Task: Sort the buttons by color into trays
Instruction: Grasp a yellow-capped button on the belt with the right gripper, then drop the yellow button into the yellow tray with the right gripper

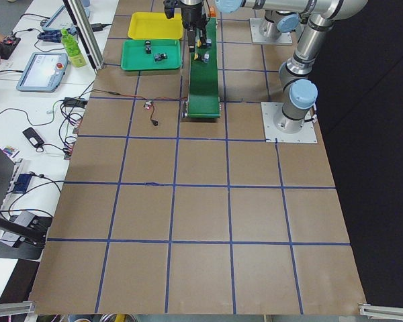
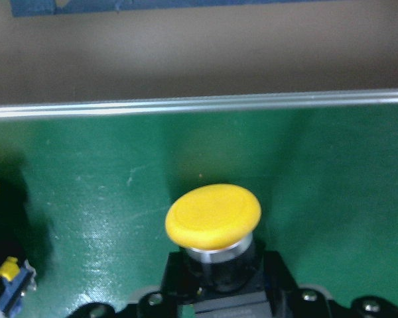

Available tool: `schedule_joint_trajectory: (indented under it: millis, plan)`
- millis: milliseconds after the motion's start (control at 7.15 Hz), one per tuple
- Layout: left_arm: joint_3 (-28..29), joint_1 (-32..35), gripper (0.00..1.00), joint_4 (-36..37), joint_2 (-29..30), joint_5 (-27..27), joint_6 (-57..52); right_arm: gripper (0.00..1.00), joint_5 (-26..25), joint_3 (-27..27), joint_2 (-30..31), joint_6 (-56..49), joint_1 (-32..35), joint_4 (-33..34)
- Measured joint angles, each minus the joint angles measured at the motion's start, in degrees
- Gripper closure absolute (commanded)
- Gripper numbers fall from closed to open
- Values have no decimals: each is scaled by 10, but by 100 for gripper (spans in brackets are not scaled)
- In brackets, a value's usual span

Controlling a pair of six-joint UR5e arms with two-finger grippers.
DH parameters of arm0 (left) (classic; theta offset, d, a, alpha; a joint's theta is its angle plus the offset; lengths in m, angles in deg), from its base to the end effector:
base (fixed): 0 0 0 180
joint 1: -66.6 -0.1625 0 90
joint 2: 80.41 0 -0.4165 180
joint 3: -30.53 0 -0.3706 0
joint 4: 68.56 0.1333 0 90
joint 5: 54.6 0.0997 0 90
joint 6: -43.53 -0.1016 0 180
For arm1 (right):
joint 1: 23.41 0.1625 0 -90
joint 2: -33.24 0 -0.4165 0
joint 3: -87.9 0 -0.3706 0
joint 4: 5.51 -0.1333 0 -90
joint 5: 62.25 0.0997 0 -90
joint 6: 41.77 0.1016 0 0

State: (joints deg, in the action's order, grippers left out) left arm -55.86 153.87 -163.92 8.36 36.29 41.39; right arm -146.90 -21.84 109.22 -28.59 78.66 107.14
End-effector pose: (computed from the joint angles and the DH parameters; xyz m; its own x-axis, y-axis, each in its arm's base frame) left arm -0.1097 -0.4649 0.5077 -0.9998 -0.0102 -0.0152 -0.0103 0.9999 0.0096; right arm 0.2415 -0.4467 0.2422 -0.9984 0.0332 -0.0451 0.0231 0.9778 0.2085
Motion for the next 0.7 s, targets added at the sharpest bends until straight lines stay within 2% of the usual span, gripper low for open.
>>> schedule_joint_trajectory:
  millis: [280,419,699]
  plan:
    - [0,0,0,1,0,0,0,100,-11,22,4,0,-3,6]
    - [0,0,0,1,0,0,1,100,-23,57,9,-1,-12,1]
    - [0,0,0,1,0,0,2,100,-36,132,-13,-30,-85,-1]
